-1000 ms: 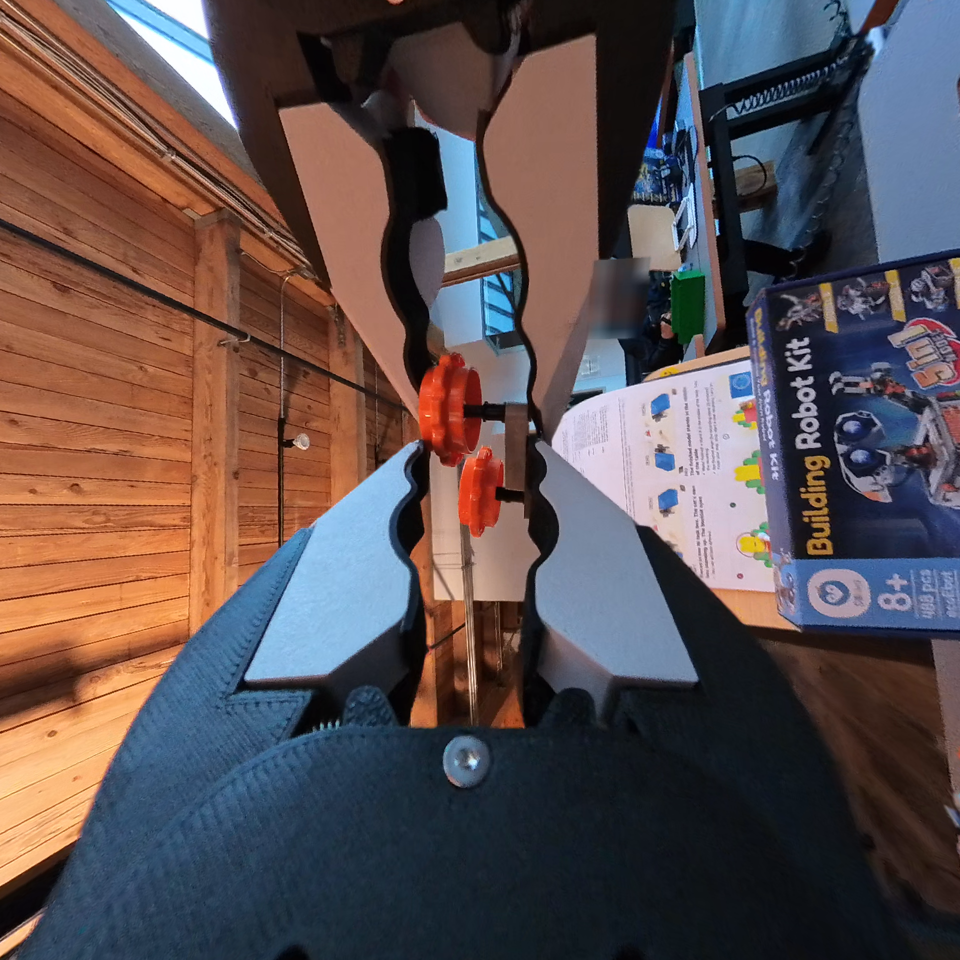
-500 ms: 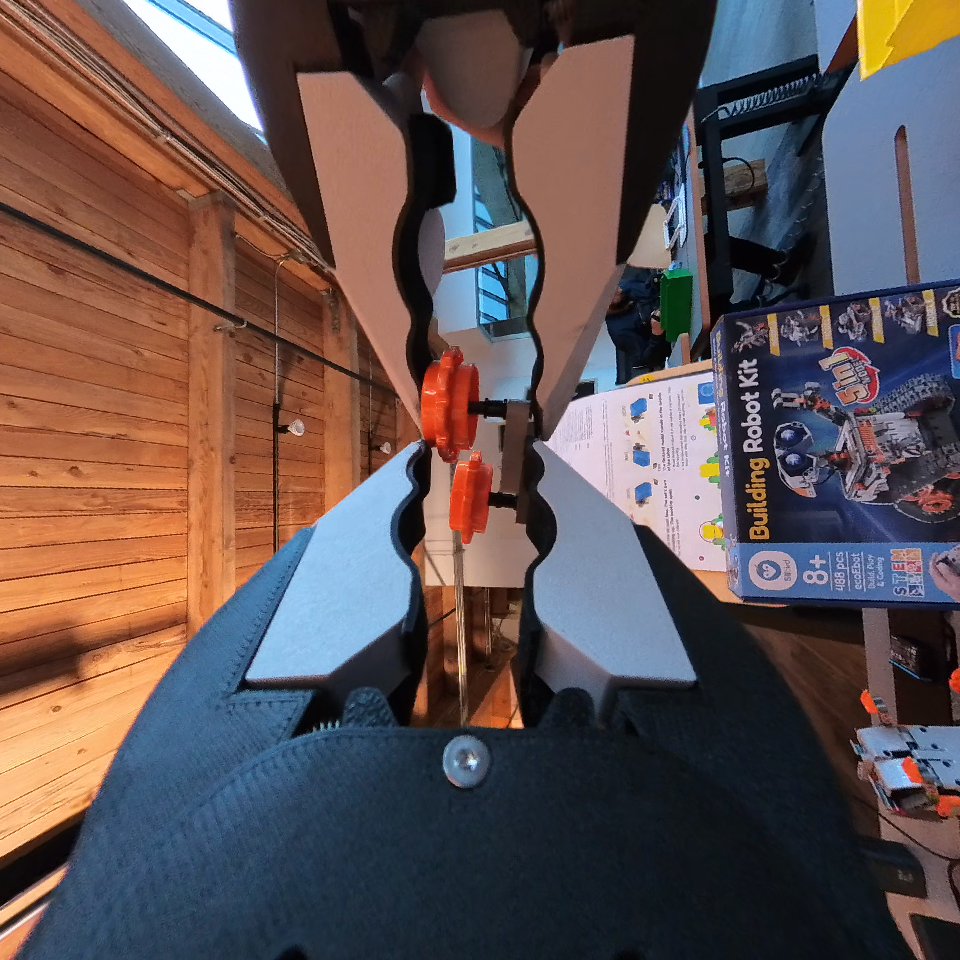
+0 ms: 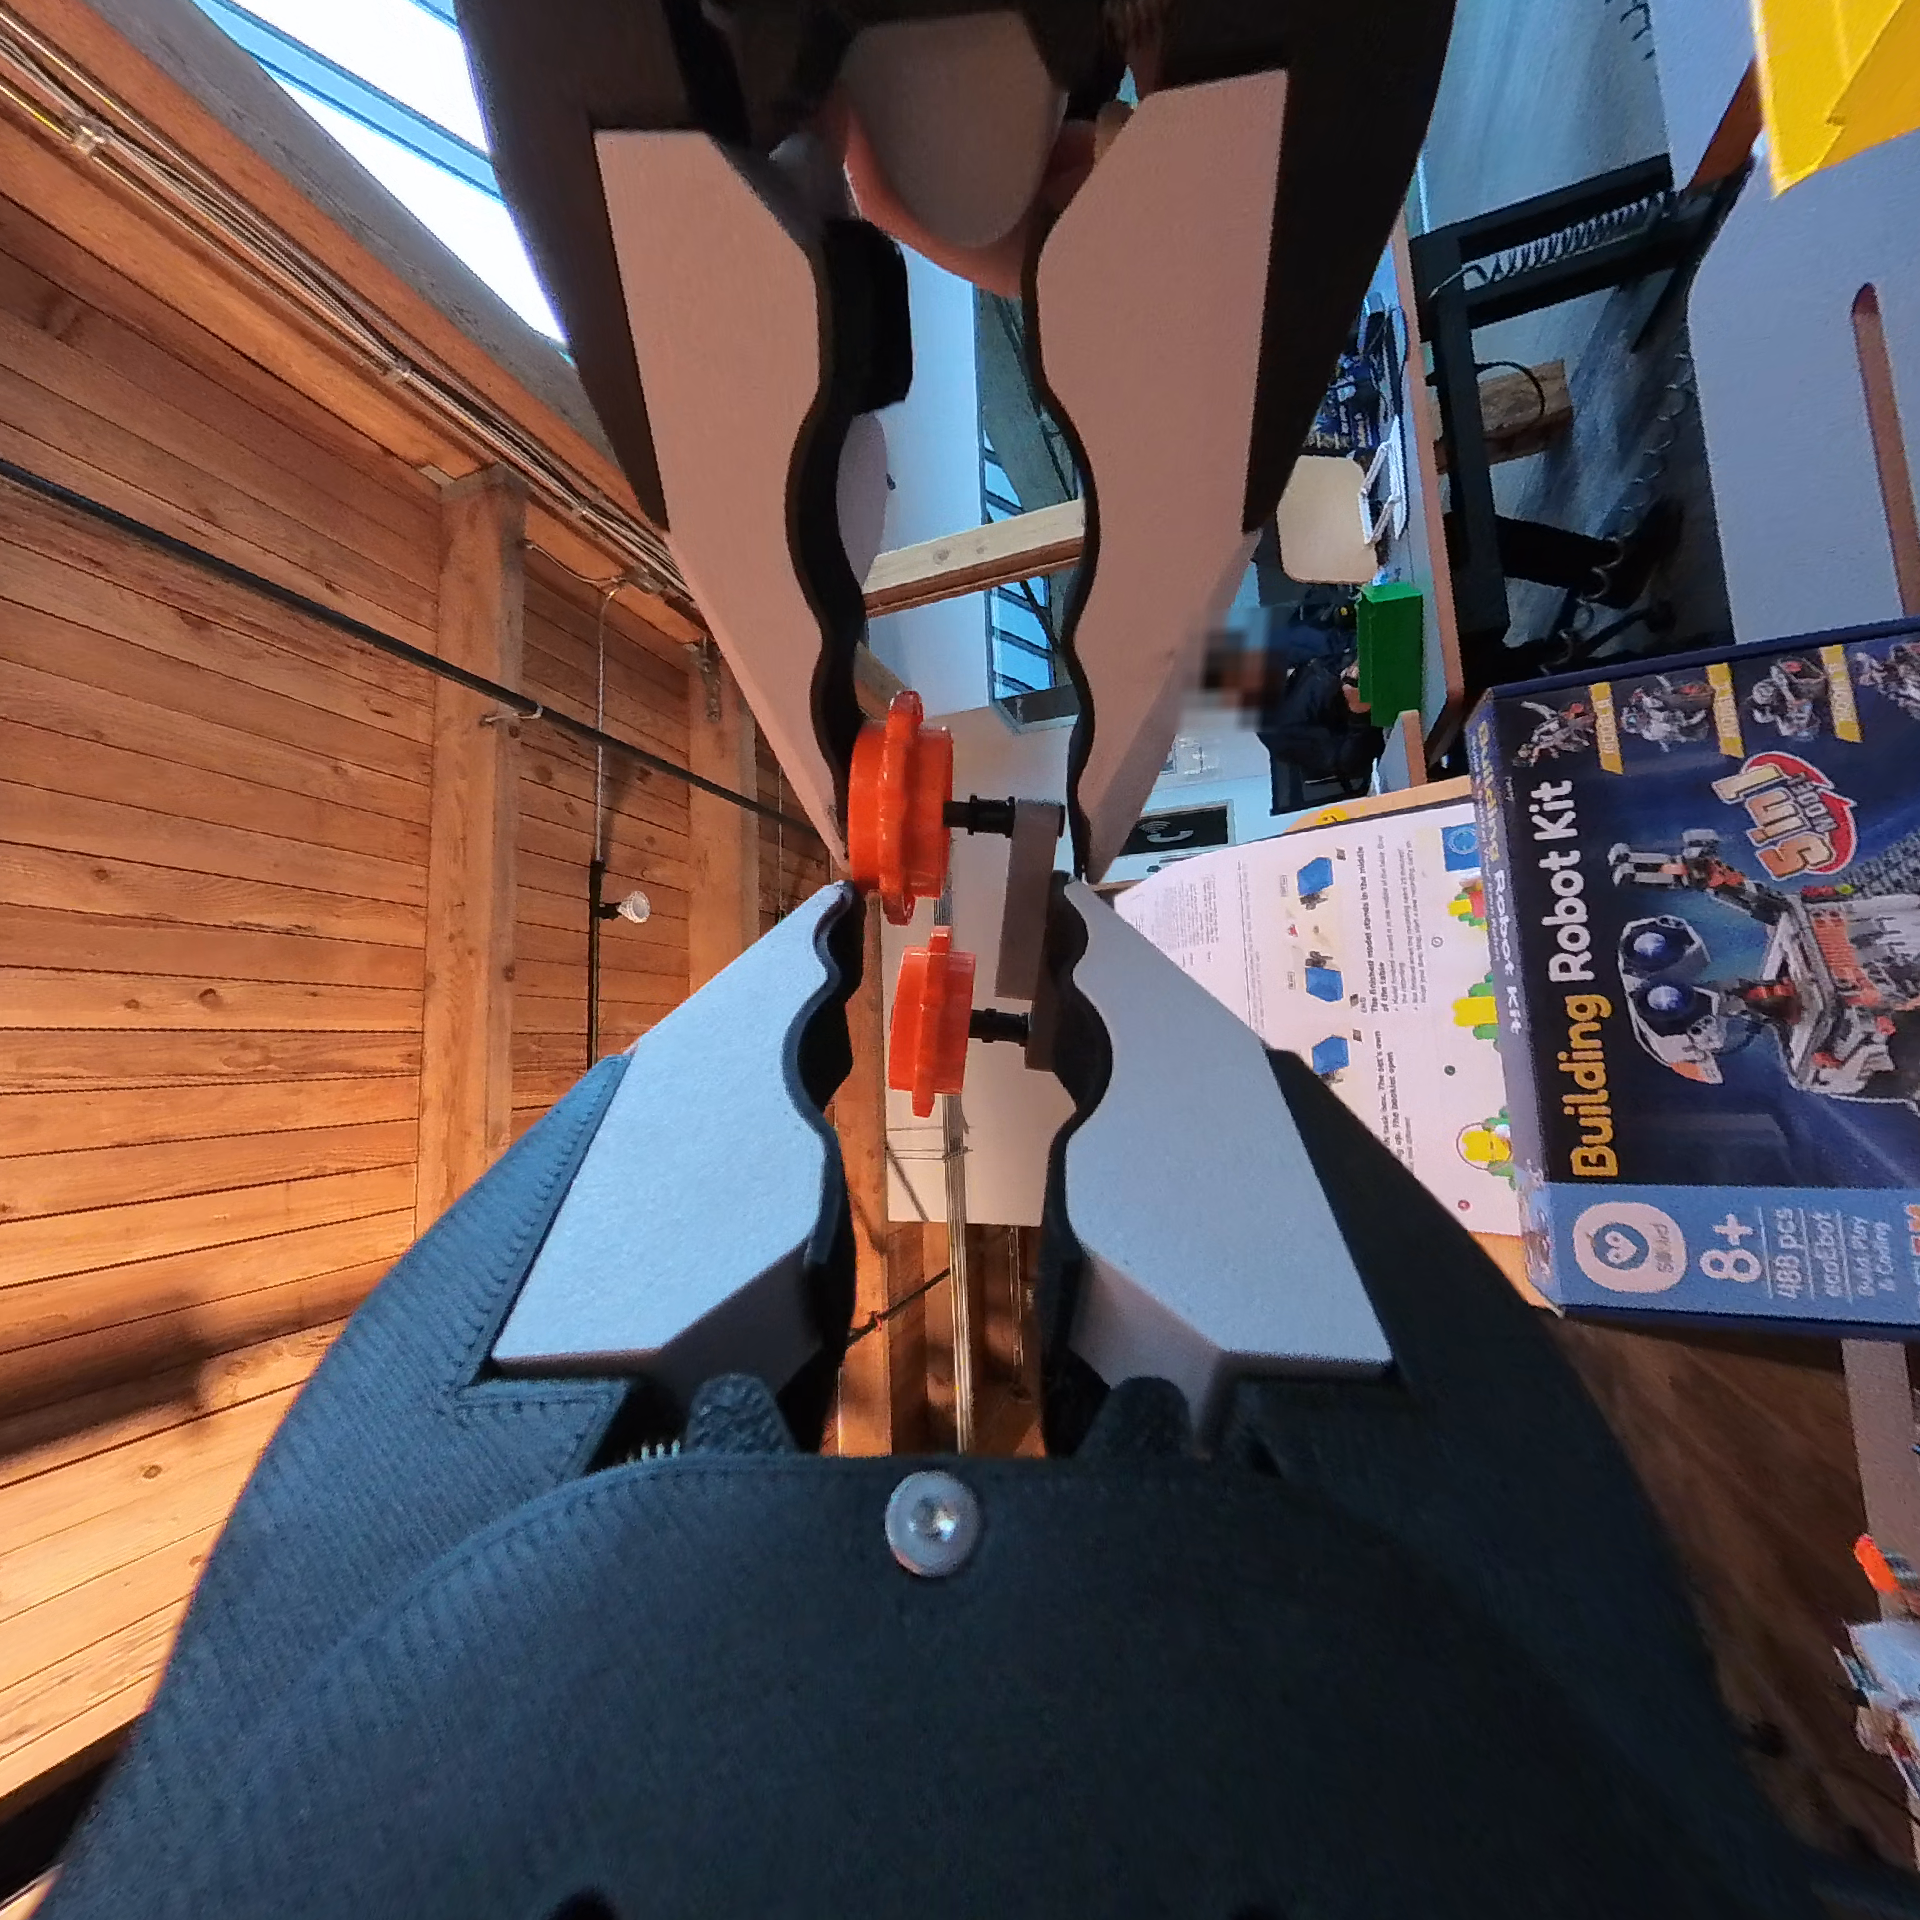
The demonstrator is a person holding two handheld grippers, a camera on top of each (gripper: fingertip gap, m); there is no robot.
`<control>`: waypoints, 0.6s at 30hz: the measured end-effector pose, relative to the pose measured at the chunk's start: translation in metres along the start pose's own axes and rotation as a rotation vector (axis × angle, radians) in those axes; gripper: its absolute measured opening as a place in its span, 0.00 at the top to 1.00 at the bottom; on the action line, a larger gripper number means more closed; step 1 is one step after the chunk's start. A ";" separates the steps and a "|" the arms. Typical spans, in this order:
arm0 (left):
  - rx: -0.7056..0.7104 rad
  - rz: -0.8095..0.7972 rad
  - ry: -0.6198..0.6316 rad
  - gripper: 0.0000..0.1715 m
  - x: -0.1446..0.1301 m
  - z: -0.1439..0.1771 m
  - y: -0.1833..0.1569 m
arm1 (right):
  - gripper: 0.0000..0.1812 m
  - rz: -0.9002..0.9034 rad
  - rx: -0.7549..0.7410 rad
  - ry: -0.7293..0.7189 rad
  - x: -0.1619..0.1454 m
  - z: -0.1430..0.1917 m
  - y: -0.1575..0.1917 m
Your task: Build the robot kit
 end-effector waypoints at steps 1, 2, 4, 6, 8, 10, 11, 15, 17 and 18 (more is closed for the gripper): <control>0.002 0.003 -0.002 0.81 -0.001 -0.002 0.001 | 0.78 0.004 -0.005 0.001 -0.002 -0.001 0.000; 0.003 0.007 -0.004 0.81 -0.002 -0.004 0.001 | 0.78 0.005 -0.008 0.002 -0.003 -0.002 0.000; 0.006 0.012 -0.003 0.81 -0.003 -0.007 0.000 | 0.78 0.008 -0.013 0.005 -0.006 -0.004 0.001; 0.008 0.014 0.000 0.81 -0.004 -0.009 -0.002 | 0.78 0.016 -0.014 0.005 -0.007 -0.005 0.003; 0.004 0.015 0.002 0.81 -0.005 -0.009 -0.003 | 0.78 0.021 -0.016 0.005 -0.008 -0.006 0.005; 0.001 0.016 0.003 0.81 -0.005 -0.009 -0.003 | 0.78 0.031 -0.018 0.003 -0.008 -0.006 0.005; -0.001 0.013 0.006 0.81 -0.005 -0.009 -0.003 | 0.78 0.037 -0.018 0.004 -0.008 -0.007 0.005; -0.007 0.007 0.010 0.81 -0.004 -0.007 0.002 | 0.77 0.063 -0.024 0.005 -0.006 -0.006 0.002; -0.017 0.020 0.009 0.81 -0.002 -0.006 0.005 | 0.77 0.071 -0.027 0.000 -0.005 -0.005 -0.001; -0.025 0.031 0.008 0.81 -0.002 -0.005 0.006 | 0.77 0.078 -0.030 0.002 -0.005 -0.005 -0.002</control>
Point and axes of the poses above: each gripper's, where its closed fingertips meet, z back along the fingers, x out of its top, y = z × x across the jaws, the point moved 8 cm from there along z, back along the fingers, and after that the axes turned 10 degrees about z, right-handed, at the moved point
